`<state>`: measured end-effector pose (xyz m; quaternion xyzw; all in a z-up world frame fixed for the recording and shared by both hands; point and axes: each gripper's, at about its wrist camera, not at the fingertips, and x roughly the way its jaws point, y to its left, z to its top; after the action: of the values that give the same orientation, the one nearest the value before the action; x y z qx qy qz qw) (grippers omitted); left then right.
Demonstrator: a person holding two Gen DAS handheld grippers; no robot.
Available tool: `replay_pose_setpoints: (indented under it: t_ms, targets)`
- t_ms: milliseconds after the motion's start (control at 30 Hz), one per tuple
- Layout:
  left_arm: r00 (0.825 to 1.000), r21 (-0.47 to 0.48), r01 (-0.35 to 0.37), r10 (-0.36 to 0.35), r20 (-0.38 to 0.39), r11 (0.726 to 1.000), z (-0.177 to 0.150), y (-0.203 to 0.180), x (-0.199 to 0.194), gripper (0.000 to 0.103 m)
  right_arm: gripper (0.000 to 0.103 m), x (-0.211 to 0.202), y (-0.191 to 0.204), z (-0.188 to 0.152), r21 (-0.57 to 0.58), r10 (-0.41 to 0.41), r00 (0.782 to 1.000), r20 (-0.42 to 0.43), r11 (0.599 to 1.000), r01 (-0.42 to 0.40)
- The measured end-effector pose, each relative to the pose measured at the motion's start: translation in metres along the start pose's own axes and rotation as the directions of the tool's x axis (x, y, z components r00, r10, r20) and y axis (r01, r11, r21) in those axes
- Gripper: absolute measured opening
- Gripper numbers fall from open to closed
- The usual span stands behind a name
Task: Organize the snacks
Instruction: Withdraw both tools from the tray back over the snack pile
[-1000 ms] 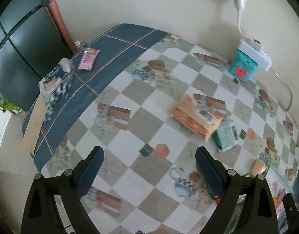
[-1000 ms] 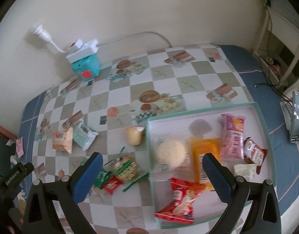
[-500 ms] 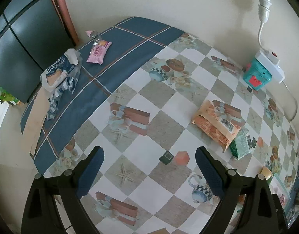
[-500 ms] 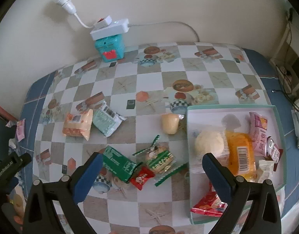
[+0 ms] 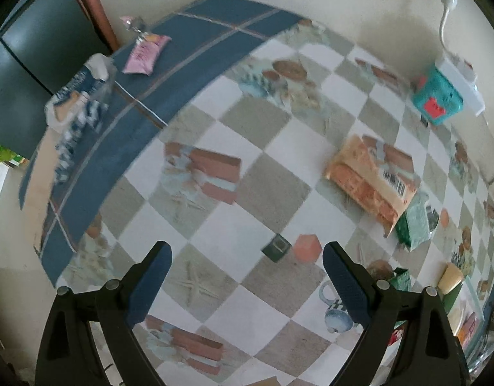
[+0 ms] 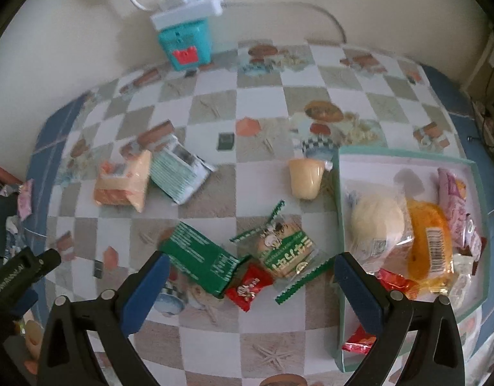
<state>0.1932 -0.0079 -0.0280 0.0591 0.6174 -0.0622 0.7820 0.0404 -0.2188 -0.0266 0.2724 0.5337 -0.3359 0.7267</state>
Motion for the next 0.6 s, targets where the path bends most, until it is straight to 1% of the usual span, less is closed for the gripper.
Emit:
replay_pose_setpoints:
  t_ms: [133, 333, 467, 600]
  targets:
    - [0.999, 0.025, 0.016, -0.015, -0.036, 1.000, -0.005, -0.013, 0.013, 0.095, 0.103, 0.012, -0.004, -0.001, -0.001, -0.020, 1.000, -0.025, 1.000, 0.020]
    - [0.991, 0.045, 0.074, -0.069, -0.116, 0.996, -0.015, -0.032, 0.034, 0.095, 0.103, 0.018, -0.010, 0.002, -0.006, -0.061, 0.998, -0.030, 0.998, 0.061]
    - [0.991, 0.085, 0.063, -0.052, -0.124, 0.994, -0.022, -0.049, 0.037, 0.095, 0.103, 0.015, -0.019, 0.006, -0.001, -0.091, 0.996, -0.015, 0.996, 0.091]
    - [0.985, 0.094, 0.116, -0.102, -0.137, 0.989, -0.028, -0.064, 0.035, 0.095, 0.103, 0.014, -0.032, 0.010, 0.021, -0.114, 0.993, -0.008, 0.993, 0.114]
